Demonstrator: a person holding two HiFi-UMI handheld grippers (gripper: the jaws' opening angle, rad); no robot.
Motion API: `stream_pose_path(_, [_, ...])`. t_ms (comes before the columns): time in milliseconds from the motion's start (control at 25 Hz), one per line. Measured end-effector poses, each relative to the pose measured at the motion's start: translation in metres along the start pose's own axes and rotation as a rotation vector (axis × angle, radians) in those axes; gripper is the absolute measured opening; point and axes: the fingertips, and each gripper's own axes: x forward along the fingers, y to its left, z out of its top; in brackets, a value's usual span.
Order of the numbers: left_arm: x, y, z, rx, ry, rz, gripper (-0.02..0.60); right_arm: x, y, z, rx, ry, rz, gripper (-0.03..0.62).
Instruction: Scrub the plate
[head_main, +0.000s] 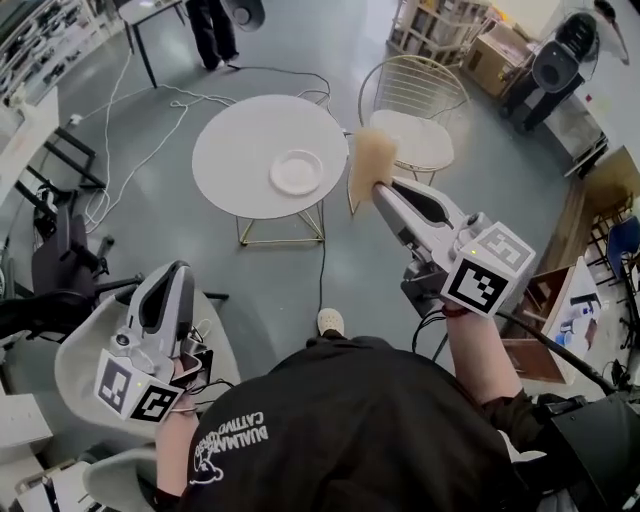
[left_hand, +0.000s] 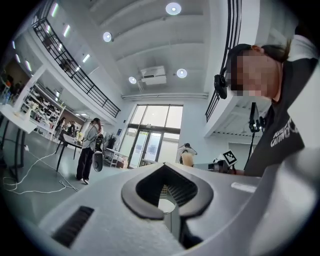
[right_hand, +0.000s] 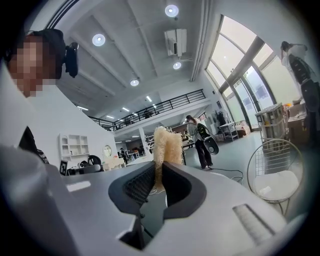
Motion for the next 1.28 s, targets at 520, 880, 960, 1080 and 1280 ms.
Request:
stream_pose_path(520, [0.095,0.059,-0.016,-0.02,-0.028,0.187,-0.003,0.061,-0.112,0.022,0.013,0.065,0.077,0.049])
stream_pose_path(880, [0.154,0.091,-0.033,-0.075,0.038,0.275,-0.003,0.095,-0.166,0.03,0.036,0.101,0.086,0.049])
stream_pose_path(960, [0.163,0.094,-0.038,-0.096,0.044,0.264,-0.003,0.099,-0.173,0.024,0.058,0.097,0.091,0.05])
stream_pose_path(1080, [0.172,0.097,-0.053,-0.123,0.045,0.26,-0.005,0.097,-0.186,0.006,0.106,0.101,0.091,0.049])
stream_pose_path(1280, [0.202,0.128,-0.08,-0.159,0.108,0.269,-0.006,0.117,-0.222,-0.016,0.163,0.149,0.049,0.051])
